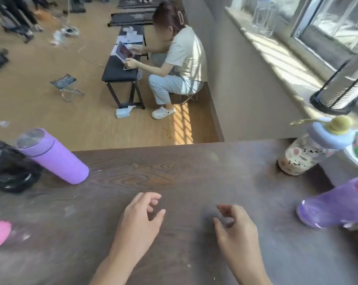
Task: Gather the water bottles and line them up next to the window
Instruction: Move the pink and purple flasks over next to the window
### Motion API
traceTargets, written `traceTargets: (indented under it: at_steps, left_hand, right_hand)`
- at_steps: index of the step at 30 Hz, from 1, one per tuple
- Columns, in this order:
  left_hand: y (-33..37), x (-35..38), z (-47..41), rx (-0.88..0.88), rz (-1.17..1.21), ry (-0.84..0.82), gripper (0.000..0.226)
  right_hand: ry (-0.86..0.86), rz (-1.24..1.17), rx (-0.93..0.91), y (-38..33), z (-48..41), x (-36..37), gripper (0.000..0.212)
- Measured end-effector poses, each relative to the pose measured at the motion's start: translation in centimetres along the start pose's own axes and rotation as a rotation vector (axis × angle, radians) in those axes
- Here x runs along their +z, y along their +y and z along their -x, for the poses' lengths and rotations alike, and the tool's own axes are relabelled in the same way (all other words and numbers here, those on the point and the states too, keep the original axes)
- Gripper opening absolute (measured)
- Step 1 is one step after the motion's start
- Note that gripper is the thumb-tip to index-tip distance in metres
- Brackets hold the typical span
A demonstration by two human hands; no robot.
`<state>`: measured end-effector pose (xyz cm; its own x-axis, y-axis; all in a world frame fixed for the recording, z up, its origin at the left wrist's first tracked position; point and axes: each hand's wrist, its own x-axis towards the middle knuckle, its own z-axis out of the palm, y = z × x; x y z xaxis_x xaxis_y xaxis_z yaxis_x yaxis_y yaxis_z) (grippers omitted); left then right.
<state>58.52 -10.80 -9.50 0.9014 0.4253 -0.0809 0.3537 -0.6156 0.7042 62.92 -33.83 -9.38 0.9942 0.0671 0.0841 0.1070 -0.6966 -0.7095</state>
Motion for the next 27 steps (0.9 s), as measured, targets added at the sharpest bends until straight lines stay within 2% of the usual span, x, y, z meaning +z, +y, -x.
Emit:
traceTargets:
  at_steps: [7, 13, 17, 20, 23, 27]
  left_hand:
    - [-10.7, -11.5, 3.4, -0.216, -0.020, 0.221, 0.036]
    - [-16.7, -16.6, 7.0, -0.376, 0.030, 0.330, 0.035]
    - [-19.7, -18.0, 8.4, -0.560, 0.059, 0.488, 0.034]
    - [-21.5, -19.1, 8.2, -0.666, 0.048, 0.596, 0.061]
    - [-22.1, -19.9, 7.0, -0.615, 0.100, 0.650, 0.074]
    - [-22.8, -20.1, 5.1, -0.532, 0.160, 0.676, 0.054]
  right_hand:
    - [-0.291, -0.056, -0.226, -12.8, -1.2, 11.0, 0.029]
    - [-0.447, -0.043, -0.376, -20.3, -1.3, 18.8, 0.036]
    - [-0.482, -0.042, -0.343, -22.5, -1.9, 22.5, 0.056]
    - [-0.472, -0.059, -0.306, -23.3, -2.5, 24.6, 0.071]
    - [-0.424, -0.133, -0.220, -23.6, -3.1, 26.1, 0.074]
    - [-0.368, -0.229, -0.183, -23.8, -3.6, 27.6, 0.073]
